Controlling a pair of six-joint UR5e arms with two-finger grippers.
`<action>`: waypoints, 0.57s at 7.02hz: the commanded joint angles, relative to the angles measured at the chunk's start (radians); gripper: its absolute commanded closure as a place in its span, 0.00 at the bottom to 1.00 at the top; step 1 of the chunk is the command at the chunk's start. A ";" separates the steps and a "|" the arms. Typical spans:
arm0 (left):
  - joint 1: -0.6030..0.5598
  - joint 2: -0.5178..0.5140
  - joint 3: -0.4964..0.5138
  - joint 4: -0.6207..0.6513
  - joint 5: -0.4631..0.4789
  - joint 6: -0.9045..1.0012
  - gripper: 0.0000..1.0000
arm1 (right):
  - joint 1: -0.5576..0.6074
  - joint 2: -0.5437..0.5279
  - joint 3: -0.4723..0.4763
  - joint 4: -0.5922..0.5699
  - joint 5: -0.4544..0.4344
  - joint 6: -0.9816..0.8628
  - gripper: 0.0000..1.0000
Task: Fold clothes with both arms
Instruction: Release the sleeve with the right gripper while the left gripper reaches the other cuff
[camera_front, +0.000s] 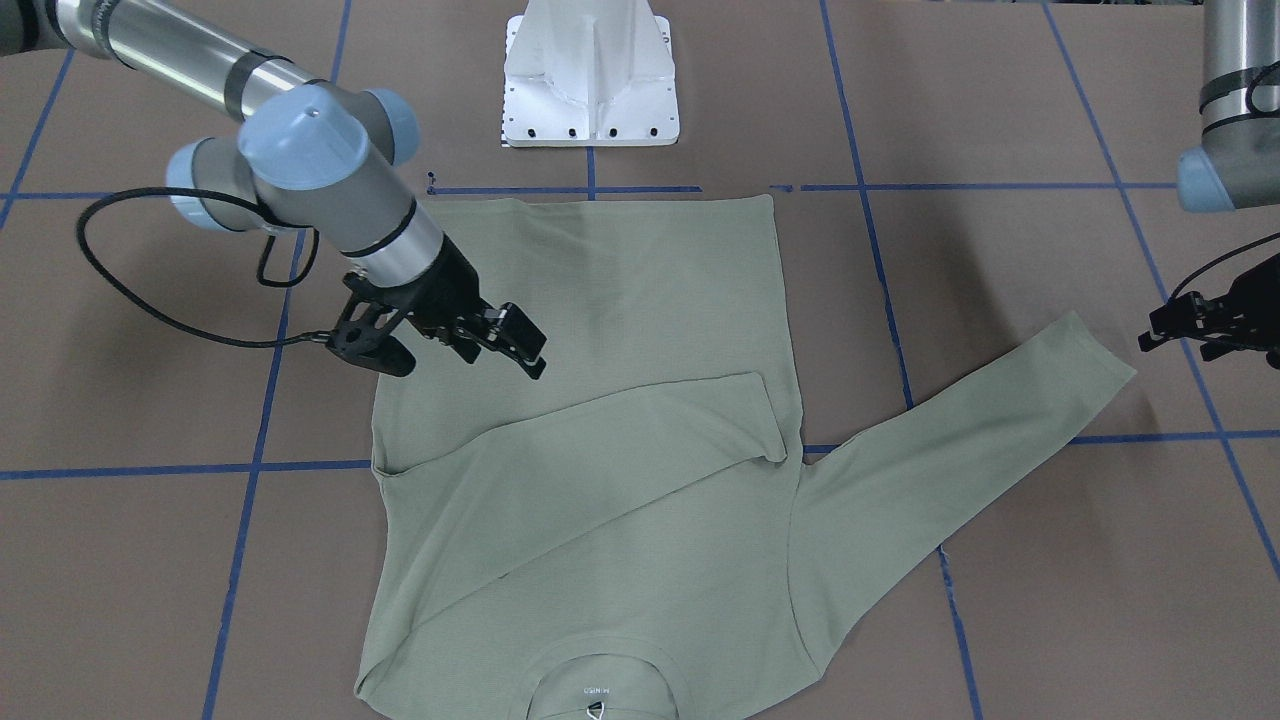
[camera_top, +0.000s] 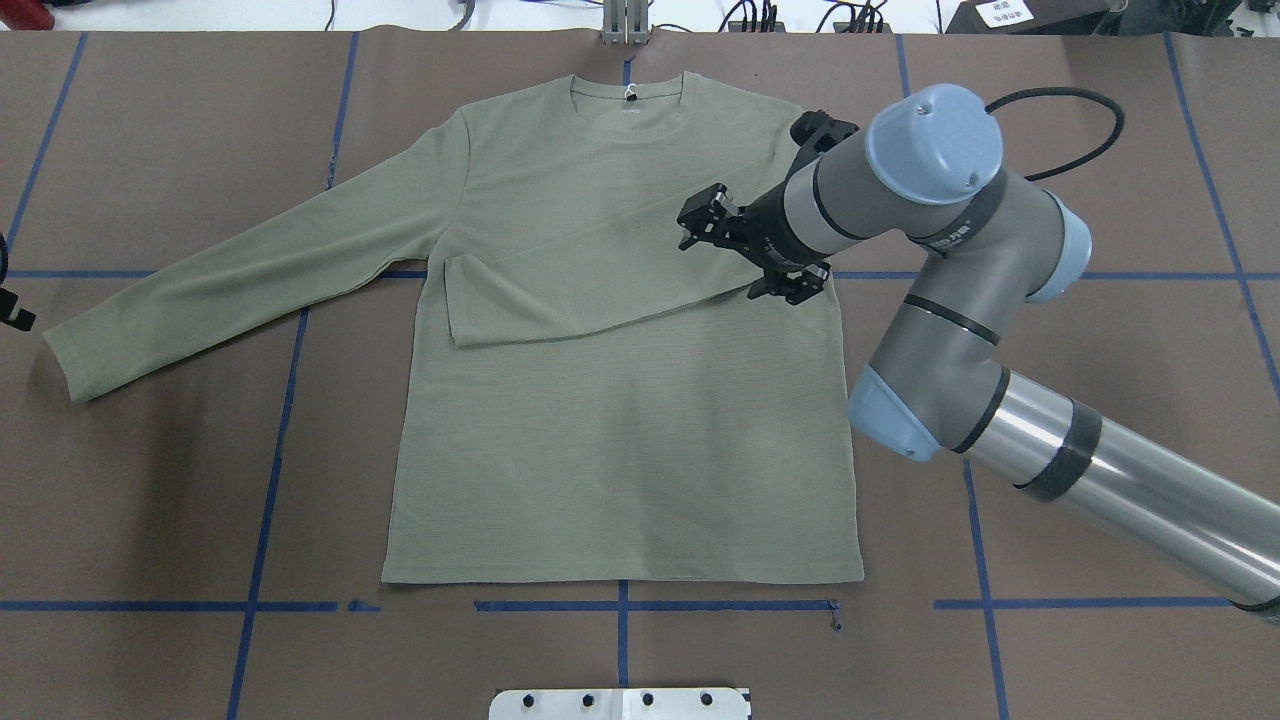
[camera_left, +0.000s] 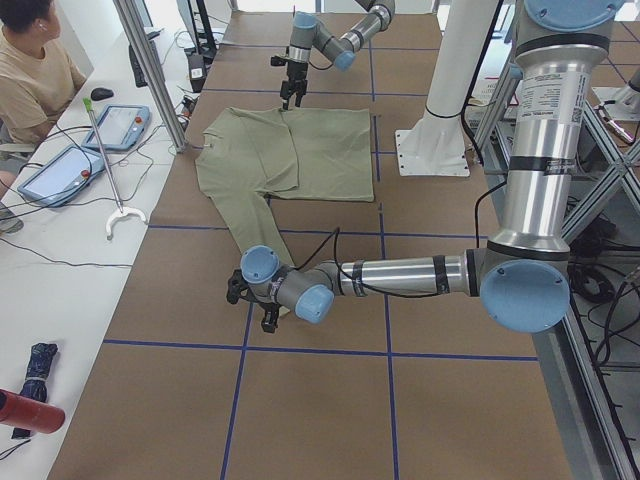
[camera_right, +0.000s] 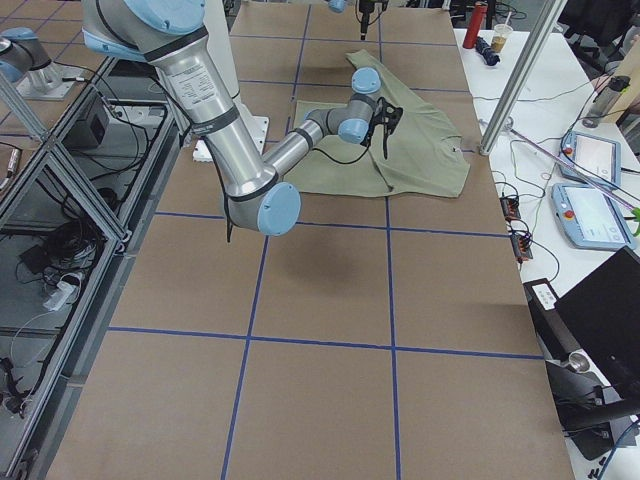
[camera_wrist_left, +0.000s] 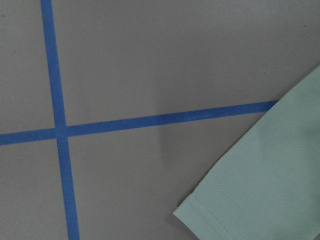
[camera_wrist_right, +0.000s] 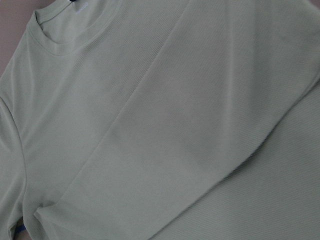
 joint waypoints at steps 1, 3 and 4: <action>0.016 -0.019 0.030 -0.005 -0.002 -0.001 0.24 | 0.028 -0.066 0.059 0.000 0.020 -0.023 0.01; 0.047 -0.067 0.085 -0.006 -0.002 0.001 0.30 | 0.029 -0.114 0.107 -0.001 0.008 -0.016 0.01; 0.062 -0.068 0.093 -0.005 -0.002 0.001 0.37 | 0.028 -0.111 0.107 -0.013 0.007 -0.010 0.01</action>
